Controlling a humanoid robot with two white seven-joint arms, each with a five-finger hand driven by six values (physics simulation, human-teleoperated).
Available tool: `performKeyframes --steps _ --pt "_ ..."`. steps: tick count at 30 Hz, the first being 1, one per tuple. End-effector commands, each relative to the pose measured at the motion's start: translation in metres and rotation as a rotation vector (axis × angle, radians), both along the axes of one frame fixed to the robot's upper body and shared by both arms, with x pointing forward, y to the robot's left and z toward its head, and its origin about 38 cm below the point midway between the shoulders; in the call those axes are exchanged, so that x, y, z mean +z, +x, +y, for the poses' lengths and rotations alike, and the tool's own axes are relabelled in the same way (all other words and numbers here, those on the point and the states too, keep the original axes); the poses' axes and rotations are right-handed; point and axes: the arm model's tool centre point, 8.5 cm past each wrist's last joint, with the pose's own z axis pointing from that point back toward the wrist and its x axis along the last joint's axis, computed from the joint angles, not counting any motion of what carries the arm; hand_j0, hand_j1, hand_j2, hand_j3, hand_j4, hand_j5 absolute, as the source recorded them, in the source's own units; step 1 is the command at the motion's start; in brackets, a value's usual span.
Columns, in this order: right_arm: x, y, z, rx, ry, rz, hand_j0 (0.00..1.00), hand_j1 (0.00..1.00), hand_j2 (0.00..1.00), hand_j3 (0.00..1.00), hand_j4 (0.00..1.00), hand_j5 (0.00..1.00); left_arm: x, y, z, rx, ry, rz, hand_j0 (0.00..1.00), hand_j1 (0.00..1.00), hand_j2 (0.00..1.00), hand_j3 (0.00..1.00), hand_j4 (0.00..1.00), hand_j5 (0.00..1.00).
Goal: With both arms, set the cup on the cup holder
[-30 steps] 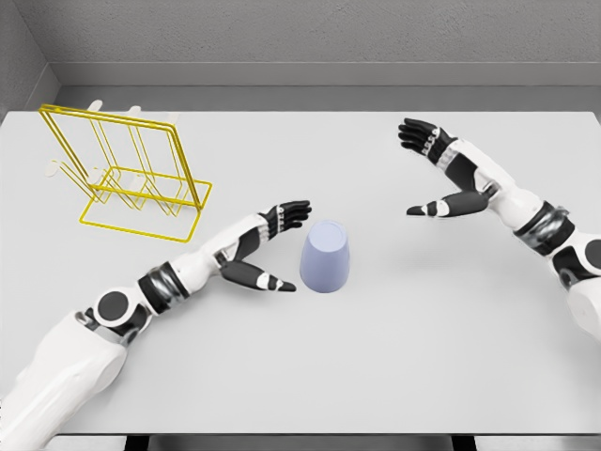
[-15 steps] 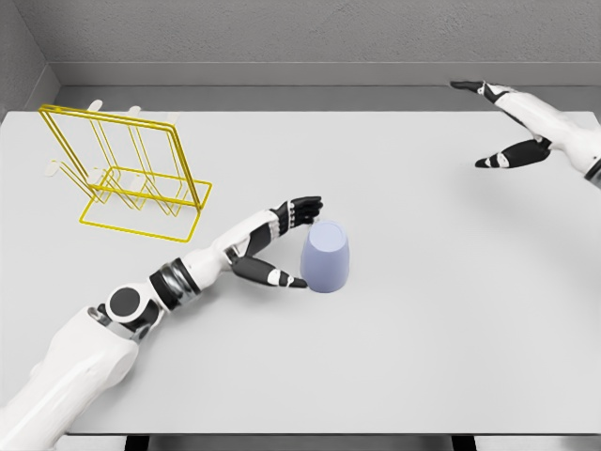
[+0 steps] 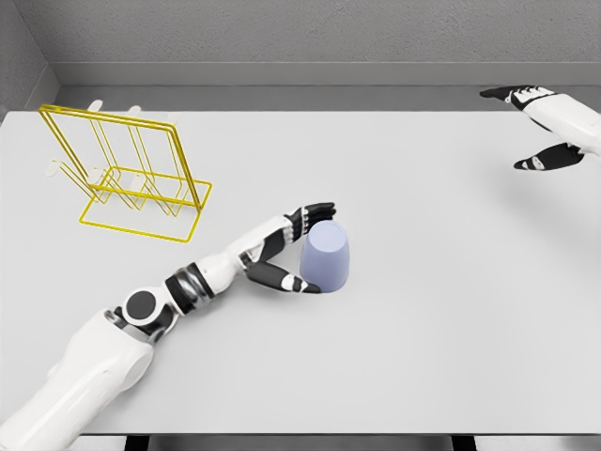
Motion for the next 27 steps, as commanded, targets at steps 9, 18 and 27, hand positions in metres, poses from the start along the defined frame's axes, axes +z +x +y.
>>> performKeyframes --steps 9,18,27 --pt "0.000 0.000 -0.002 -0.009 0.013 -0.001 1.00 1.00 1.00 1.00 1.00 1.00 0.003 0.004 -0.005 0.001 -0.012 0.000 1.00 1.00 1.00 1.00 1.00 1.00" --pt "0.005 0.003 -0.005 -0.023 0.025 -0.016 1.00 1.00 1.00 1.00 1.00 1.00 0.003 0.003 -0.011 -0.008 -0.020 -0.001 1.00 1.00 1.00 1.00 1.00 1.00" --pt "0.006 0.003 -0.007 -0.029 0.027 -0.018 1.00 1.00 1.00 1.00 1.00 1.00 0.001 -0.001 -0.017 -0.025 -0.023 -0.003 1.00 1.00 1.00 1.00 1.00 1.00"
